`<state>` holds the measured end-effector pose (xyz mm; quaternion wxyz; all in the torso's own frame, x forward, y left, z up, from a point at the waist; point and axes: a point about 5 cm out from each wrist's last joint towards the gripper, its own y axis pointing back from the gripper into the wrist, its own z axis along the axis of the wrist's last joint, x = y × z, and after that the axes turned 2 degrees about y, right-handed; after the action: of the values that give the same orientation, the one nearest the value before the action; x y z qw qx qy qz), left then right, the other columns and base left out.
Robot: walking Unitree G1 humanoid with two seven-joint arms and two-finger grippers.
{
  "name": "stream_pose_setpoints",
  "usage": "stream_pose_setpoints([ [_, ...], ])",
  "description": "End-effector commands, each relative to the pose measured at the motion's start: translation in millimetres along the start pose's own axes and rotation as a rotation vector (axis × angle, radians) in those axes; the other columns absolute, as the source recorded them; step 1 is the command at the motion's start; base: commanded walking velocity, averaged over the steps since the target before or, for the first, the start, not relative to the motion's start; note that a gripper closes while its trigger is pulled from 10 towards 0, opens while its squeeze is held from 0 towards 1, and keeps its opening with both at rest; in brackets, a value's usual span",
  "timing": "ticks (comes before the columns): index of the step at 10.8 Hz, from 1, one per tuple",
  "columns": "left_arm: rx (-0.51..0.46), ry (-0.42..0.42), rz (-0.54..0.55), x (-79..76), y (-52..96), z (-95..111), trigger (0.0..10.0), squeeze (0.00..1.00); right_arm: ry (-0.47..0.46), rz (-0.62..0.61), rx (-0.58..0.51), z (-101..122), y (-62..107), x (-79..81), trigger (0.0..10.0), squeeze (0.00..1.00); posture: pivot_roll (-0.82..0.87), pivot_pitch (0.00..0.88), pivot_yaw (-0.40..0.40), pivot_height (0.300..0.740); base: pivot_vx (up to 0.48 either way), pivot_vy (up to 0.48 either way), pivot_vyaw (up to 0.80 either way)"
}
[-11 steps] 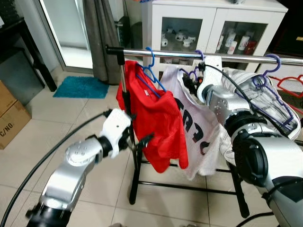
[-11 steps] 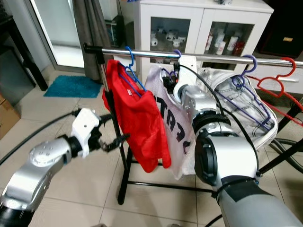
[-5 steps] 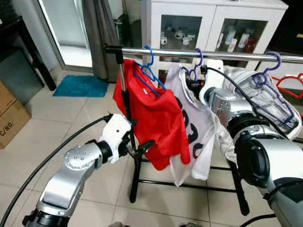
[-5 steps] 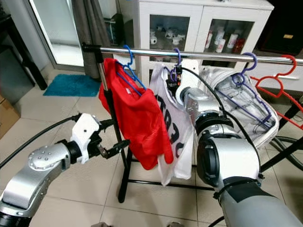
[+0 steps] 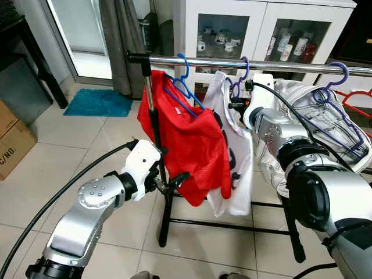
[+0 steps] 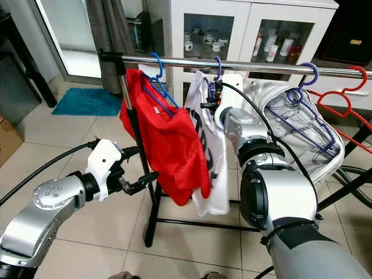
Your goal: Hang hanger
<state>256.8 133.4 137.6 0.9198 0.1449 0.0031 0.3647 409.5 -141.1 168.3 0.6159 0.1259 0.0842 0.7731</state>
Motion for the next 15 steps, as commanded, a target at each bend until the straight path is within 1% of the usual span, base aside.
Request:
stream_pose_setpoints([
  [1,-0.002,-0.008,0.005,0.8,1.6,3.4,10.0,0.41,-0.016,0.003,-0.026,7.1,-0.4,1.6,0.0,0.00,0.03,0.061,0.019,0.740,0.000,0.000,0.00],
  [5,-0.007,-0.014,0.008,3.7,-1.0,5.7,10.0,0.41,-0.018,0.003,-0.042,12.4,-0.5,2.2,0.0,0.00,0.03,0.050,0.025,0.740,0.000,0.000,0.00],
  [7,-0.010,-0.016,0.017,6.8,-3.4,6.7,10.0,0.42,-0.013,0.002,-0.063,18.5,0.3,0.1,0.0,0.00,0.02,0.027,0.032,0.740,0.000,0.000,0.00],
  [9,-0.005,-0.015,0.055,11.8,-5.6,4.5,10.0,0.41,0.035,0.009,-0.090,24.9,2.6,-6.0,0.0,0.00,0.00,0.000,0.040,0.740,0.000,0.000,0.00],
  [11,-0.009,-0.002,0.092,17.7,-9.1,2.1,10.0,0.40,0.116,0.024,-0.114,28.4,7.1,-16.3,0.0,0.00,-0.02,0.000,0.063,0.740,0.000,0.000,0.00],
  [12,-0.009,0.015,0.128,20.5,-12.7,-1.1,10.0,0.41,0.182,0.055,-0.136,29.4,11.2,-22.0,0.0,0.00,-0.04,0.000,0.076,0.740,0.000,0.000,0.00],
  [13,-0.012,0.028,0.132,20.6,-14.2,-2.0,10.0,0.41,0.203,0.064,-0.136,28.4,12.4,-23.6,0.0,0.00,-0.04,0.000,0.079,0.740,0.000,0.000,0.00],
  [14,-0.006,0.035,0.127,18.2,-19.1,-5.3,10.0,0.41,0.237,0.103,-0.108,18.7,15.4,-25.6,0.0,0.00,-0.05,0.000,0.085,0.740,0.000,0.000,0.00],
  [15,-0.001,0.055,0.139,18.1,-22.4,-8.4,10.0,0.40,0.250,0.117,-0.070,3.5,18.0,-28.2,0.0,0.00,-0.06,0.000,0.086,0.740,0.000,0.000,0.00],
])
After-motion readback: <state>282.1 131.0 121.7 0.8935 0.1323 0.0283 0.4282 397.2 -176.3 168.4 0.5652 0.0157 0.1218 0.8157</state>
